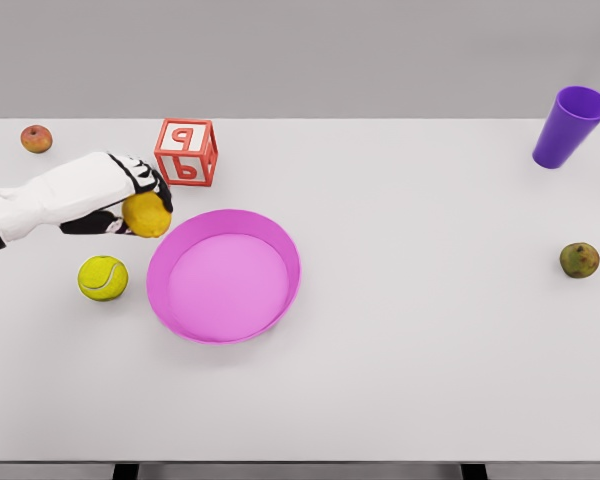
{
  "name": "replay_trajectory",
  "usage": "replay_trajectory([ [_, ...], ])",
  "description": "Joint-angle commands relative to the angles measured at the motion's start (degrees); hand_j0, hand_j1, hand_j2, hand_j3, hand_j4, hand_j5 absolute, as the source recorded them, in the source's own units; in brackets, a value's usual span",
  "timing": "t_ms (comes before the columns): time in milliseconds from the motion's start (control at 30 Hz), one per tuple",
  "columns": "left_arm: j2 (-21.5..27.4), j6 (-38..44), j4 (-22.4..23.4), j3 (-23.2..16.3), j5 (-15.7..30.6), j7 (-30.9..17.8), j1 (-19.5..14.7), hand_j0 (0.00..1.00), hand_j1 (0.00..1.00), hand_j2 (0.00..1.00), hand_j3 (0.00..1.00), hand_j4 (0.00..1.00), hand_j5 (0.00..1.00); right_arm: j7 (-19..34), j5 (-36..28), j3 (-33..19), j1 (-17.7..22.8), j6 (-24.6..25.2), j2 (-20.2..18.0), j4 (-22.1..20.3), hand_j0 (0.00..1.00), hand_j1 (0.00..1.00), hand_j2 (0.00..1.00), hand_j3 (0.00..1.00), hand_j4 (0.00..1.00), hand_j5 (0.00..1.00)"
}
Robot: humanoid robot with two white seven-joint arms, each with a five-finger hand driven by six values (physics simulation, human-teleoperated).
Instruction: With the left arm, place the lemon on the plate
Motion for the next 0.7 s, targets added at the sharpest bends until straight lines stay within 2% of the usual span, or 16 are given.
replay_trajectory([
  [0,-0.2,0.2,-2.4,-0.6,-0.1,0.1,0.3,0.46,0.46,0.46,0.46,0.46,0.46,0.0,0.0,0.0,0.0,0.0,0.0,-0.1,1.00,1.00,1.00,1.00,1.00,1.00],
  [200,-4.4,0.2,-3.1,-1.7,-3.4,0.0,0.4,0.45,0.45,0.45,0.45,0.45,0.45,0.0,0.0,0.0,0.0,0.0,0.0,0.0,1.00,1.00,1.00,1.00,1.00,1.00],
  [300,-8.7,0.2,-3.0,-2.4,-7.6,0.0,0.2,0.45,0.45,0.45,0.45,0.45,0.45,0.0,0.0,0.0,0.0,0.0,0.0,0.0,1.00,1.00,1.00,1.00,1.00,1.00],
  [567,-10.1,0.2,-3.0,-3.2,-8.6,0.1,0.4,0.46,0.46,0.46,0.46,0.46,0.46,0.0,-0.1,0.0,0.0,0.0,0.0,0.0,1.00,1.00,1.00,1.00,1.00,1.00],
  [633,-9.5,0.2,-2.9,-3.1,-8.5,0.0,0.4,0.50,0.50,0.50,0.50,0.50,0.50,0.0,0.0,0.0,0.0,0.0,0.0,0.0,1.00,1.00,1.00,1.00,1.00,1.00],
  [667,-9.5,0.2,-2.9,-3.0,-8.6,0.0,0.4,0.59,0.59,0.59,0.59,0.59,0.59,0.0,-0.1,0.0,0.0,0.0,0.0,0.0,1.00,1.00,1.00,1.00,1.00,1.00],
])
